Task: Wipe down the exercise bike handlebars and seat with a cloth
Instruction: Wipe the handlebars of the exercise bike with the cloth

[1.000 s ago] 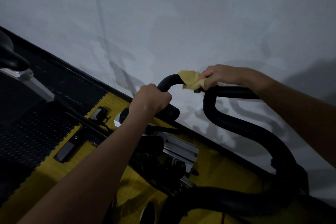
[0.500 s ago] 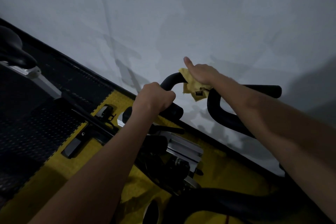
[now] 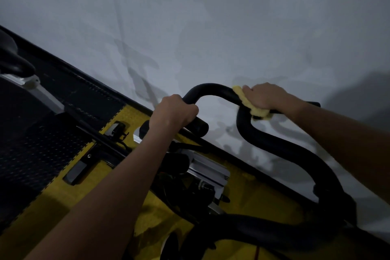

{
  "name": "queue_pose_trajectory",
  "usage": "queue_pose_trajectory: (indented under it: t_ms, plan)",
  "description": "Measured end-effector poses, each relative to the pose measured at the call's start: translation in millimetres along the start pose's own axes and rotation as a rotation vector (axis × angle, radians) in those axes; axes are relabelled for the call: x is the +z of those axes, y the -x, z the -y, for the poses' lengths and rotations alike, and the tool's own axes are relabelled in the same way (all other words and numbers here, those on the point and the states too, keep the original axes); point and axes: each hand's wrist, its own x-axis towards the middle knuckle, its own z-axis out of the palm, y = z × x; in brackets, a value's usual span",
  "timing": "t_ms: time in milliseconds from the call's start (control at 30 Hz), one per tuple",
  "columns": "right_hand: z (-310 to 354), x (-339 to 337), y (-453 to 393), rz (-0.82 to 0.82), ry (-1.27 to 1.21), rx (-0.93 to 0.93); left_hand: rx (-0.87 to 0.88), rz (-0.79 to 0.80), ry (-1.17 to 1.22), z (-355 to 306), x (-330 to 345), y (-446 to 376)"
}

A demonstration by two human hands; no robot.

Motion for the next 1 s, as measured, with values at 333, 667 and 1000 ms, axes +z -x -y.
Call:
queue_pose_trajectory:
  t_ms: [333,667,1000]
  plan:
    - [42,-12,-49,0.214,-0.216,-0.009,-0.040,0.003,0.069,-2,-4,-3]
    - [25,-10,3,0.040,-0.016,-0.224,-0.003,-0.011,-0.018,2,0,-11]
    - [-56,-25,37,-0.039,0.314,-0.118,-0.014,-0.012,-0.036,0,2,-8]
